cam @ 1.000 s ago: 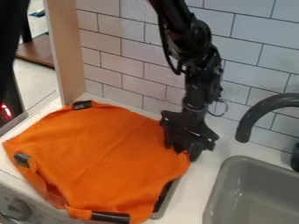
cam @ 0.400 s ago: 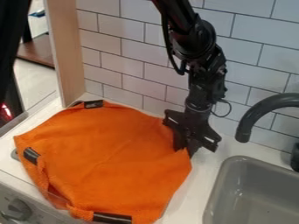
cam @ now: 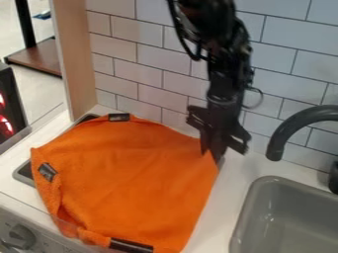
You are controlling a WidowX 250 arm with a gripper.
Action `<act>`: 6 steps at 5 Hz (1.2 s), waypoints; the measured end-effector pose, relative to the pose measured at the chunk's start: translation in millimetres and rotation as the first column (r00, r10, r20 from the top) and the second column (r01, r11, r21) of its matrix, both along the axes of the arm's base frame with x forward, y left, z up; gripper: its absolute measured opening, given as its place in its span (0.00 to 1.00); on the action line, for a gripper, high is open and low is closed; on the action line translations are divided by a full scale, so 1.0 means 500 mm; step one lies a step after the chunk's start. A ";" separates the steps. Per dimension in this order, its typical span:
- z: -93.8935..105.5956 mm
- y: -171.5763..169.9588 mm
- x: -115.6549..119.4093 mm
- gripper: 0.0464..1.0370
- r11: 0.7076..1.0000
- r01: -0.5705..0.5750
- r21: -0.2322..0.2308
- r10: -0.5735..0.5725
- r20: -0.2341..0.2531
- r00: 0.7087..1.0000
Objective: Fold the cloth from top right to left bottom
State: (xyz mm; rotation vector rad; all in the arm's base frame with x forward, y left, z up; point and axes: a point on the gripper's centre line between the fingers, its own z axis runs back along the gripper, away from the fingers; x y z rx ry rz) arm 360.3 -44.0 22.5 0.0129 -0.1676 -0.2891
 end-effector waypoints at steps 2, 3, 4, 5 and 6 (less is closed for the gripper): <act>0.047 0.111 -0.035 0.02 0.995 -0.014 -0.096 0.017 0.030 0.999; 0.040 0.173 -0.067 0.02 0.994 -0.043 -0.103 0.045 0.016 0.999; 0.028 0.215 -0.101 0.02 0.988 -0.068 -0.138 0.072 0.018 0.997; 0.010 0.242 -0.124 0.02 0.987 -0.069 -0.147 0.074 0.031 0.997; -0.008 0.264 -0.137 0.02 0.986 -0.064 -0.153 0.074 0.059 0.996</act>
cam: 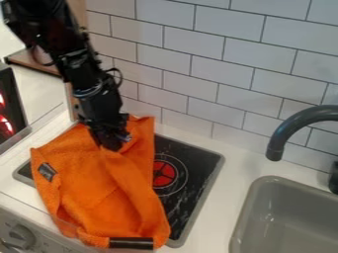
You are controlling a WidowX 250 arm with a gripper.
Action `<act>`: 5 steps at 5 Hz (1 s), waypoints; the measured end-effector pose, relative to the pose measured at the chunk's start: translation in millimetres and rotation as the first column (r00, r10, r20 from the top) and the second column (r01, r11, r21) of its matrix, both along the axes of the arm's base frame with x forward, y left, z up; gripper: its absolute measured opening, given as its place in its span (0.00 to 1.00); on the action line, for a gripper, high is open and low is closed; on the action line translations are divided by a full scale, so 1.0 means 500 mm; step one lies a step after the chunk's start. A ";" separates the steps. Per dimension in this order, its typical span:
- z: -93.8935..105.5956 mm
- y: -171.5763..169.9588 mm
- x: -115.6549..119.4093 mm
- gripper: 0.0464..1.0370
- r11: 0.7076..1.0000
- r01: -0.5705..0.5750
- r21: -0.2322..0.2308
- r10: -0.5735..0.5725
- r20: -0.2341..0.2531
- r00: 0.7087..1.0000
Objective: Fold the cloth from top right to left bottom
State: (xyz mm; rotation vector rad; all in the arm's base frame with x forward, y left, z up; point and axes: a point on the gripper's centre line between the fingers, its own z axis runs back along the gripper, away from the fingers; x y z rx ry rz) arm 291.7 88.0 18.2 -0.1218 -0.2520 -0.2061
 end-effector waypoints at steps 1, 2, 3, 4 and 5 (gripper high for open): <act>-0.041 0.019 -0.012 0.05 1.000 -0.010 -0.007 0.010 -0.011 1.000; -0.059 0.024 -0.019 0.23 1.000 -0.016 -0.006 0.016 -0.034 0.999; -0.060 0.022 -0.020 0.52 1.000 -0.004 -0.016 0.004 -0.044 0.999; -0.058 0.020 -0.020 0.84 1.000 -0.013 -0.022 0.012 -0.048 0.999; -0.053 0.020 -0.017 0.98 1.000 -0.007 -0.028 0.005 -0.050 0.999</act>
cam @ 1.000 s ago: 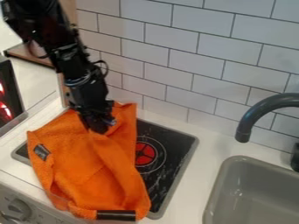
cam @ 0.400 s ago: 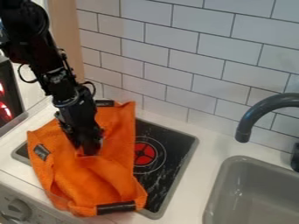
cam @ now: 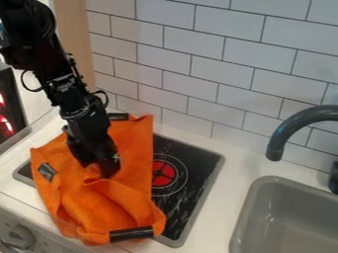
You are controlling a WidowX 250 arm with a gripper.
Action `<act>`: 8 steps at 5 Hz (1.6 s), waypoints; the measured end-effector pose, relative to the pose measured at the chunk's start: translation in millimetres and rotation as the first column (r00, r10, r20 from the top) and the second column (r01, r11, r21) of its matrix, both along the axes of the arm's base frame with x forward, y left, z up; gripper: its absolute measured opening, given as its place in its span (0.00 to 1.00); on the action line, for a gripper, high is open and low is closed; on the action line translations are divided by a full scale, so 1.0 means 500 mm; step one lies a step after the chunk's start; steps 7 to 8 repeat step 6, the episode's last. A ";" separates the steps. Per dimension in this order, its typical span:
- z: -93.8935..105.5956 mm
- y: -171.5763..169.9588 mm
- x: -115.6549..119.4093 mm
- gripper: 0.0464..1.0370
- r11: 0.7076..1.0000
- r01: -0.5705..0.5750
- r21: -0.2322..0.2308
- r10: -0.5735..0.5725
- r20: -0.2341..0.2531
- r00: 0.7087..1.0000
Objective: Fold the cloth from top right to left bottom
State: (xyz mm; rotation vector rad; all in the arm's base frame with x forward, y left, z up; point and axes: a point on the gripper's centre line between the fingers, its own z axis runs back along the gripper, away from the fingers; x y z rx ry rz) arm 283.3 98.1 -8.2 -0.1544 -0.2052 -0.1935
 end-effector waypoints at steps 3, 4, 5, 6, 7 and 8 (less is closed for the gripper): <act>0.128 0.024 0.012 0.96 0.989 0.032 0.148 -0.034 0.008 0.999; 0.145 0.026 0.007 0.96 0.981 0.046 0.190 -0.045 -0.014 0.999; 0.145 0.027 0.007 0.96 0.979 0.051 0.197 -0.049 -0.013 0.999; 0.145 0.027 0.007 0.96 0.979 0.054 0.197 -0.052 -0.013 0.999; 0.145 0.027 0.007 0.96 0.979 0.054 0.197 -0.052 -0.013 0.999; 0.145 0.027 0.007 0.96 0.979 0.054 0.197 -0.052 -0.013 0.999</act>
